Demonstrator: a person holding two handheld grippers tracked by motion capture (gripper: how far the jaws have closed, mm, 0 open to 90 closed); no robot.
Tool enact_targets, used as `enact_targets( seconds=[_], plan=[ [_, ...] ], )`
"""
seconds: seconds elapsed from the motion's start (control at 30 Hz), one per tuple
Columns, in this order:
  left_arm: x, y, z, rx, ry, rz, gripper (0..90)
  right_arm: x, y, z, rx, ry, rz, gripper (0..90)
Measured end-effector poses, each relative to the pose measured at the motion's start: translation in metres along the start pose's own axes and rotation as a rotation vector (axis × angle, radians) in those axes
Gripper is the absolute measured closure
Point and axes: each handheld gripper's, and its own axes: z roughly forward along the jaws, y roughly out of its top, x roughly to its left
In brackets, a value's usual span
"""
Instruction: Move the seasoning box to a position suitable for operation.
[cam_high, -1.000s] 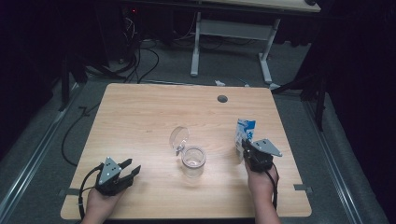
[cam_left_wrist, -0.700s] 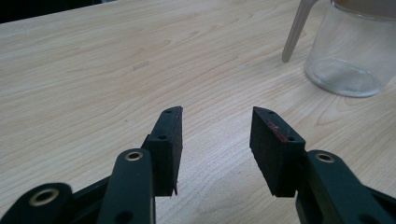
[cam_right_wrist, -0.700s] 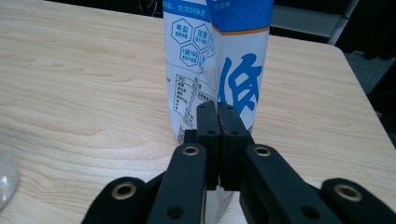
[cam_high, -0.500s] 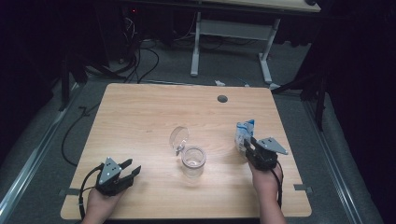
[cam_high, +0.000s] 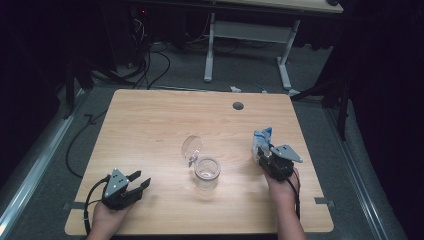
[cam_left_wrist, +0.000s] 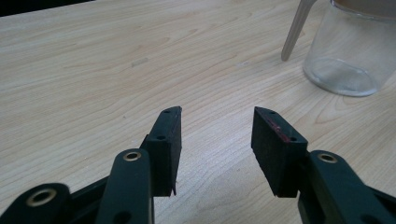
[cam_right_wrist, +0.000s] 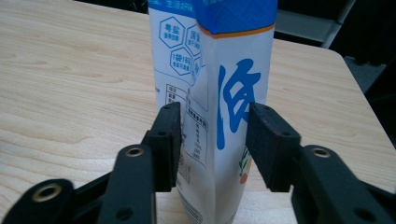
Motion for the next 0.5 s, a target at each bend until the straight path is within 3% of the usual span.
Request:
enact_targets(
  seconds=[0.3, 0.5],
  plan=[
    [0.0002, -0.0006, 0.0001, 0.005, 0.001, -0.002, 53.0, -0.0046, -0.0022, -0.0015, -0.012, 0.034, 0.005, 76.0],
    [0.0012, -0.0009, 0.0001, 0.011, 0.001, -0.003, 52.6, -0.0018, -0.0058, -0.0045, -0.032, 0.038, -0.012, 79.3]
  ],
)
